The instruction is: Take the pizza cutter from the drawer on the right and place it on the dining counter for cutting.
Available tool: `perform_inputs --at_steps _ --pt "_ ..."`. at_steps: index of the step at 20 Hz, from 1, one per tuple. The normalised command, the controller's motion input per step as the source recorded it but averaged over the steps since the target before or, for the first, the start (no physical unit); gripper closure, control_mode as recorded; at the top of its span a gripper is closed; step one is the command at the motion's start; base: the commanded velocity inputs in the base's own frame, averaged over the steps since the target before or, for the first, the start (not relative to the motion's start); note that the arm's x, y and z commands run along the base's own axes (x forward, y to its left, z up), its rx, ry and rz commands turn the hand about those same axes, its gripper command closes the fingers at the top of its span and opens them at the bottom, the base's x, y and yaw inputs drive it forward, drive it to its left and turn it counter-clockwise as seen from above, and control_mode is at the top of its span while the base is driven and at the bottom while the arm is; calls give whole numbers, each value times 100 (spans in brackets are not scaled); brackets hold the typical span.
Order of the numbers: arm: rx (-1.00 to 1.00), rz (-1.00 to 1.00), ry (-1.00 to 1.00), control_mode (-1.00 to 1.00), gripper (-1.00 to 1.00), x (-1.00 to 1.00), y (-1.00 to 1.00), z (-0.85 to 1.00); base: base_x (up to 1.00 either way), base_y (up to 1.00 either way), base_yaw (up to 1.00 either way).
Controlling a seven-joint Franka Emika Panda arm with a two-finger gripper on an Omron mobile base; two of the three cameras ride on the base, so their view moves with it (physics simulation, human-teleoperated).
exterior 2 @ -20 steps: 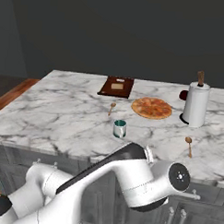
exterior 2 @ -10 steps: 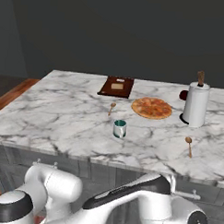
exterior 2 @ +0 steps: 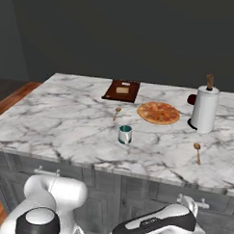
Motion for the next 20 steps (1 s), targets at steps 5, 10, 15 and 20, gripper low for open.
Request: perform_inputs --at_steps 5,10,15,20 --pt "2 -4 -13 -100 -100 29 -10 -23 0 0 0" --pt "0 -1 -11 -100 -100 26 -8 -27 0 0 0" --pt "0 0 -6 -100 -100 25 -13 -28 0 0 0" --pt "1 0 -4 -100 -100 23 -19 -23 0 0 0"
